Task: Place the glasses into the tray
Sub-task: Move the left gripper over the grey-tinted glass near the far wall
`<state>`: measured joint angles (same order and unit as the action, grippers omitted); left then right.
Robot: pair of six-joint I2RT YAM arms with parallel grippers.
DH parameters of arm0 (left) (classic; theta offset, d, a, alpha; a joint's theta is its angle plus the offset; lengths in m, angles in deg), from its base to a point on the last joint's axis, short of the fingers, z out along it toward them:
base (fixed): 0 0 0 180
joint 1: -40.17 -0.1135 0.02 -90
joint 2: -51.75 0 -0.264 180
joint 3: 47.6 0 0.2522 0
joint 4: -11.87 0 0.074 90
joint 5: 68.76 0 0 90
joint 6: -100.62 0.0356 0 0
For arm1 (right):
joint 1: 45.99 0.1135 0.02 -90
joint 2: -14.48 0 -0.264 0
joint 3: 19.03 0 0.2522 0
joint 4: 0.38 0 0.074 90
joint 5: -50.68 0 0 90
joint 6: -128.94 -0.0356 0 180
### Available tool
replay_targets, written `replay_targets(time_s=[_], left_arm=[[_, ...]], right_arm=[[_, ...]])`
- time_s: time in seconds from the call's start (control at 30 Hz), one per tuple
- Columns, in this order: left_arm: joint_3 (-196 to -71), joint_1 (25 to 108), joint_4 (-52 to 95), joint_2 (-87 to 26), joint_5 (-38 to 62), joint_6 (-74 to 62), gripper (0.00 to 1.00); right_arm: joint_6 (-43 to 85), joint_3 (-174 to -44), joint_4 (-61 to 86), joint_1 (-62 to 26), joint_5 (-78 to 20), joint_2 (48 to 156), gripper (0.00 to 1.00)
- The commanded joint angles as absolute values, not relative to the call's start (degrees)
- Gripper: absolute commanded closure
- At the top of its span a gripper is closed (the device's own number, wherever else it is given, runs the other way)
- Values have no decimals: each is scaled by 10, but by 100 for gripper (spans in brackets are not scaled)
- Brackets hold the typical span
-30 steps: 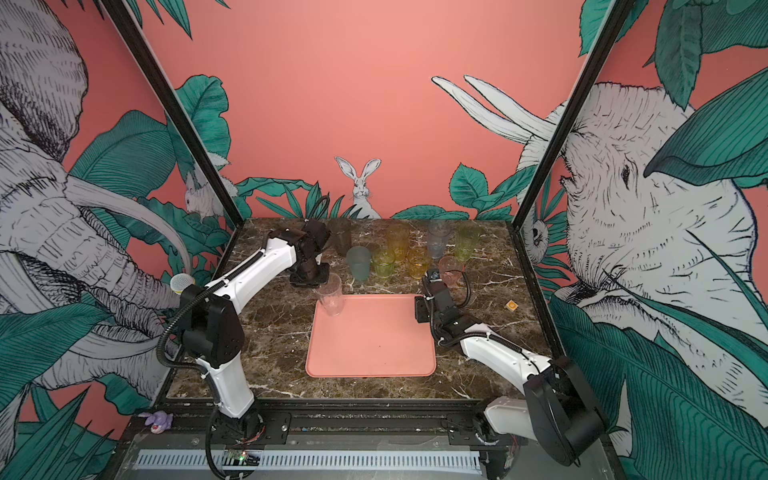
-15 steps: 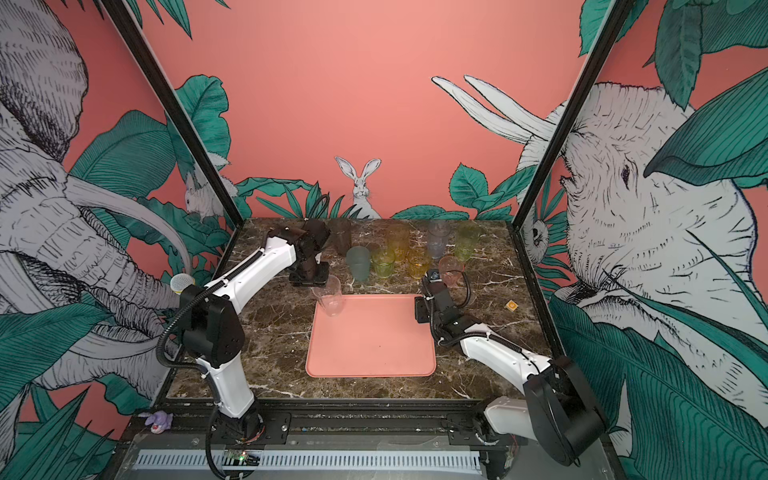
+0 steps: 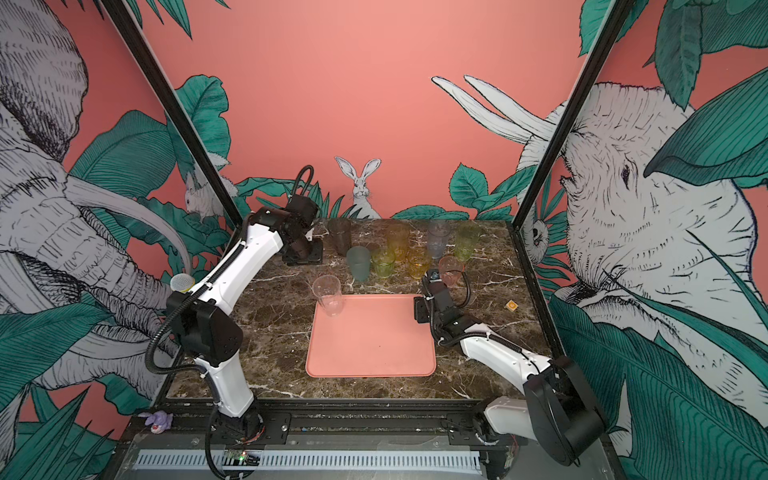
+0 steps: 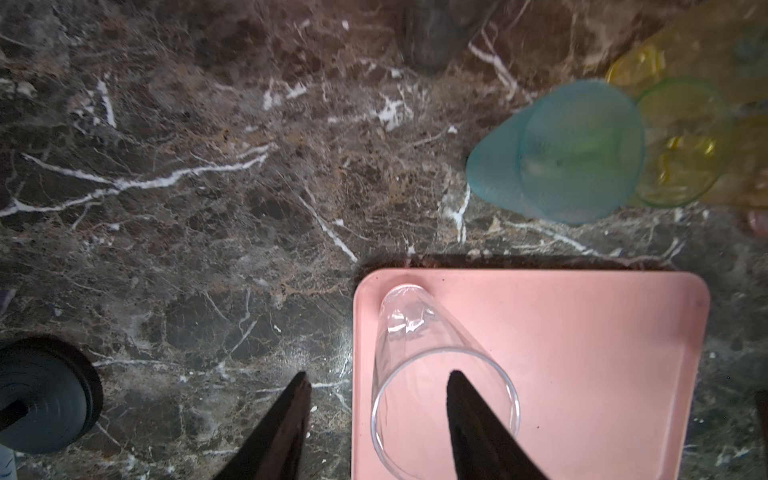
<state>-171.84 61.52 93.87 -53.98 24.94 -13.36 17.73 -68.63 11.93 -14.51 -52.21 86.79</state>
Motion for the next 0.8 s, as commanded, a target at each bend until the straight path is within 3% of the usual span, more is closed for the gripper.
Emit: replay_targets(time_s=[0.0, 0.3, 0.53, 0.77], left_arm=[[-1744, 591, 919, -525, 217, -138, 45], [-1885, 564, 919, -618, 215, -124, 44], [-2080, 562, 947, -739, 232, -107, 43], [-2077, 562, 876, -770, 247, -96, 42]], right_arm=[[176, -692, 104, -147, -523, 858, 34], [171, -691, 101, -147, -518, 862, 34], [167, -689, 100, -146, -513, 857, 35], [167, -689, 97, -147, -514, 860, 35]])
